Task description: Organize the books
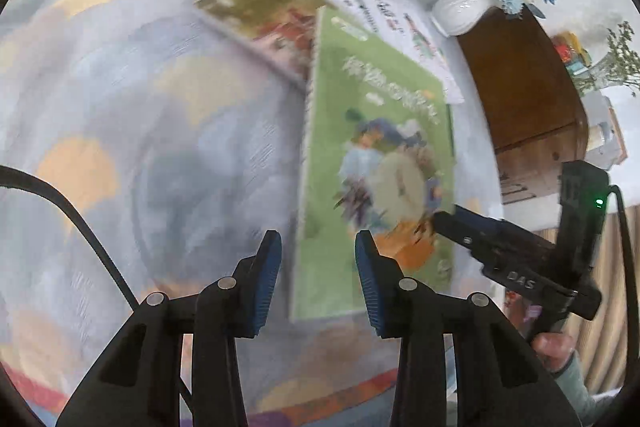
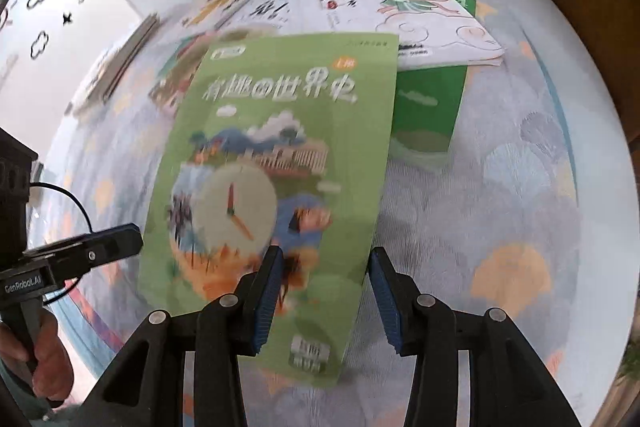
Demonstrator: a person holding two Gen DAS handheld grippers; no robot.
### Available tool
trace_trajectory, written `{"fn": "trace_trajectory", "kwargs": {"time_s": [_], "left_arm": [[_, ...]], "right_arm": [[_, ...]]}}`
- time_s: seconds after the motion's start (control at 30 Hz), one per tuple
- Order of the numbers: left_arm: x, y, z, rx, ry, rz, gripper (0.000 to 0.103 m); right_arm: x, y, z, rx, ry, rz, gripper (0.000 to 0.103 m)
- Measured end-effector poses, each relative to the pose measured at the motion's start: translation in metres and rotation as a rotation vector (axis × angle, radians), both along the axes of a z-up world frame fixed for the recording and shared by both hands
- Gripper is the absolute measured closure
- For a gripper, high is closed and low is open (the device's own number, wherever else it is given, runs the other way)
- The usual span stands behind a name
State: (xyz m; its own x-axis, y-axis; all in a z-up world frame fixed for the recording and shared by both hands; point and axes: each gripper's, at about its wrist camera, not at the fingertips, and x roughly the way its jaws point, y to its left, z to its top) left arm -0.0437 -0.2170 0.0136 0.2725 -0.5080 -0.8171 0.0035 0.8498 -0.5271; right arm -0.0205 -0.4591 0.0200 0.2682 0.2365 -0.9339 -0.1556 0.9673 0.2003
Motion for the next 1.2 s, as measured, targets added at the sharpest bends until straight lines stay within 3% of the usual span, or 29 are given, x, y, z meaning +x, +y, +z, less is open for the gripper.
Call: {"fn": "trace_trajectory", "kwargs": {"time_s": [0.17, 0.27, 0.47, 0.5, 0.63, 0.7, 0.97, 1.1, 1.17, 1.2], "left_arm": [[-0.007, 0.007, -0.01, -0.024, 0.007, 0.05, 0.066], [-0.002, 0.0, -0.01, -0.023, -0.005, 0.034, 0.059], [0.007, -0.014, -0.003, -0.017, -0.024, -0.01, 0.057], [0.004, -0.01, 0.001, -0.048, -0.035, -0.004, 0.057], [-0.002, 0.011, 0.018, -0.294, -0.034, 0.035, 0.057], [0.0, 0.014, 0.021, -0.349, -0.009, 0.04, 0.057], [0.0, 0.009, 0.008, -0.317, 0.021, 0.058, 0.057], [0.002, 0.001, -0.007, -0.188, 0.066, 0.059, 0.063], [0.001, 0.002, -0.011, -0.213, 0.07, 0.069, 0.063], [-0.001, 0.006, -0.012, -0.272, 0.071, 0.082, 0.063]], "right_arm": [[-0.021, -0.001, -0.004, -0.004, 0.015, 0.0, 0.061], [-0.031, 0.001, -0.004, 0.002, 0.011, -0.009, 0.065], [-0.047, 0.012, -0.005, 0.0, -0.017, -0.008, 0.064], [-0.047, 0.009, -0.005, 0.015, -0.013, -0.02, 0.064], [-0.046, -0.011, -0.009, 0.131, 0.012, -0.099, 0.064], [-0.046, -0.017, -0.01, 0.17, 0.022, -0.119, 0.064], [-0.048, -0.008, -0.008, 0.12, 0.004, -0.091, 0.062], [-0.049, 0.0, -0.007, 0.071, -0.006, -0.073, 0.061], [-0.047, 0.006, -0.007, 0.037, -0.013, -0.062, 0.059], [-0.048, 0.004, -0.007, 0.036, -0.013, -0.063, 0.058]]}}
